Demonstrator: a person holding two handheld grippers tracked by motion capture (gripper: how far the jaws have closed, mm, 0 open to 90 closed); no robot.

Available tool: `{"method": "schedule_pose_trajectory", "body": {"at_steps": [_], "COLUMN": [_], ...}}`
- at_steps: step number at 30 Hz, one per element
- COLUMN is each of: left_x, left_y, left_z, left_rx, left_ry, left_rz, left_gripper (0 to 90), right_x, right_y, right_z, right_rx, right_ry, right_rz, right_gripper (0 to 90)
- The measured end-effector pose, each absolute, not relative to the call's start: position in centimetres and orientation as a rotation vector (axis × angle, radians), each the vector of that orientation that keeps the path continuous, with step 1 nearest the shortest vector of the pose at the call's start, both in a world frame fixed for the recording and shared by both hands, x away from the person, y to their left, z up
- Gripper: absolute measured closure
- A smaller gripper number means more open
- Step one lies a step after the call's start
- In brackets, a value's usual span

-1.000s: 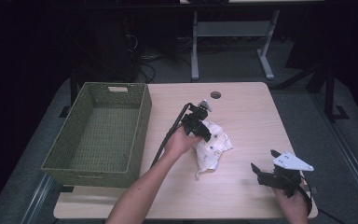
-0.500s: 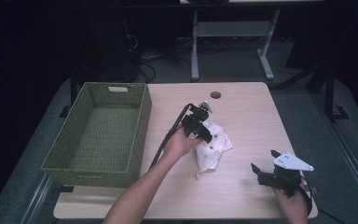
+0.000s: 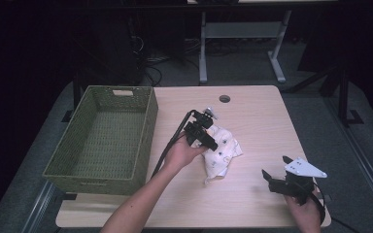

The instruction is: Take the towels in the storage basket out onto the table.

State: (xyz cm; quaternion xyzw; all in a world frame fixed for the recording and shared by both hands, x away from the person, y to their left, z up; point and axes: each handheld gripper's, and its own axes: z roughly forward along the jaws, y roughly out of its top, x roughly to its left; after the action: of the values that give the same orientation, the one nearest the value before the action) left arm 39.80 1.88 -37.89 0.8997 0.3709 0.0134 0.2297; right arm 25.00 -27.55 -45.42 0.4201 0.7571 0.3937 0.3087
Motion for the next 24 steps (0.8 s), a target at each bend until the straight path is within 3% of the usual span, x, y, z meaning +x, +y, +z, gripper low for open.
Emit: {"method": "schedule_pose_trajectory", "body": {"at_steps": [24], "left_x": [35.5], "left_y": [5.0], "left_z": [-38.5], "left_rx": [2.424], "left_ry": [0.963], "left_rz": [0.051], "left_gripper": [32.1], "right_x": [24.9], "right_y": [-27.4], "right_z": [-45.4], "right_rx": [1.116], "right_ry": [1.999], "right_rz": [1.032], "right_gripper": [13.6]}}
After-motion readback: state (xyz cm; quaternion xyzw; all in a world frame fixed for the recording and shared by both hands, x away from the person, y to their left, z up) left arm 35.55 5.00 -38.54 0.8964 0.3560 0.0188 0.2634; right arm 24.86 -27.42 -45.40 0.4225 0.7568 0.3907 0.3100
